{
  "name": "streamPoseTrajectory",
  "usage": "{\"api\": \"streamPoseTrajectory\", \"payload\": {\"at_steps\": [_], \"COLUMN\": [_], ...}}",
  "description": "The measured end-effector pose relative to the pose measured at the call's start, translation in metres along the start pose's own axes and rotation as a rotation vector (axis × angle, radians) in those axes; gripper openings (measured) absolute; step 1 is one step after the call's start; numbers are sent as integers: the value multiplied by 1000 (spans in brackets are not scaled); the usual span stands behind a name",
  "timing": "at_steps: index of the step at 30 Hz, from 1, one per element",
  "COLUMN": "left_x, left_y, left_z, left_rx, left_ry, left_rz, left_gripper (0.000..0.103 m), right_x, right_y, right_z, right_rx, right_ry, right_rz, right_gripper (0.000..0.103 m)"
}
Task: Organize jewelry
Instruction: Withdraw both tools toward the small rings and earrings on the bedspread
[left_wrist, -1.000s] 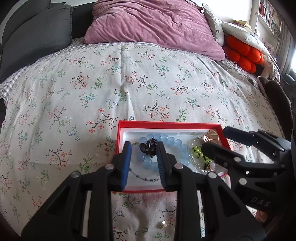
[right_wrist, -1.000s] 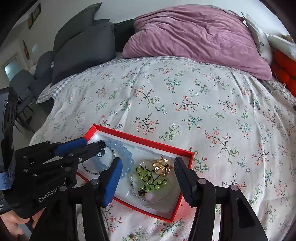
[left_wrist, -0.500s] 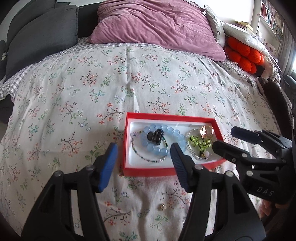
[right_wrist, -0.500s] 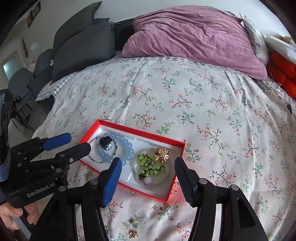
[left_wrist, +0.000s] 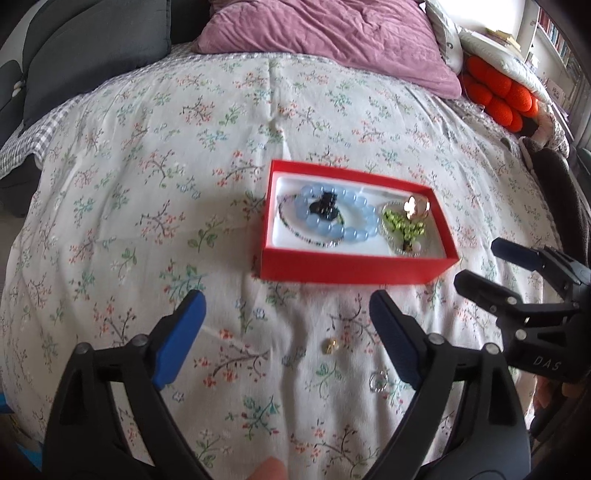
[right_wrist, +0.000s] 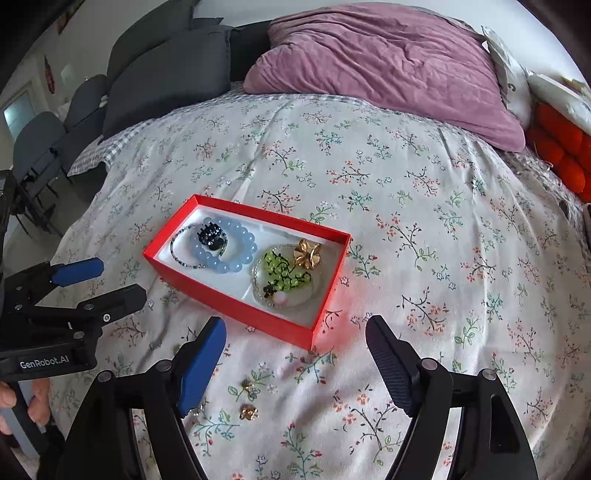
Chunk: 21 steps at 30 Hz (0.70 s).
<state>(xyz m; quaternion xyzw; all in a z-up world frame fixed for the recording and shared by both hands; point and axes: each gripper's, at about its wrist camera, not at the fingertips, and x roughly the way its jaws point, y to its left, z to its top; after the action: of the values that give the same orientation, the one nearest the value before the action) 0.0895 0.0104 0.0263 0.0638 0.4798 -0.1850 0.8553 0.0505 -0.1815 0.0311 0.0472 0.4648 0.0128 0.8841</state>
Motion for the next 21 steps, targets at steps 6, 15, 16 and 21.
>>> {"api": "streamPoseTrajectory", "payload": {"at_steps": [6,15,16,21], "left_x": [3,12,13,16], "left_y": [-2,-9,-10,-15], "left_z": [-16,-37,-39,-47], "left_rx": [17,50,51,81], "left_ry": [55,137,141,161], "left_rz": [54,78,76,76], "left_gripper": [98,98,98,98], "right_x": [3,7,8,10], "right_y": [-10,-20,-21,-19], "right_z": [-13,-29,-31,-38], "right_rx": [44,70,69,48], "right_ry": [68,124,128,146], "right_rz": [-4,-16,-17,-24], "right_gripper": [83,83,83,83]}}
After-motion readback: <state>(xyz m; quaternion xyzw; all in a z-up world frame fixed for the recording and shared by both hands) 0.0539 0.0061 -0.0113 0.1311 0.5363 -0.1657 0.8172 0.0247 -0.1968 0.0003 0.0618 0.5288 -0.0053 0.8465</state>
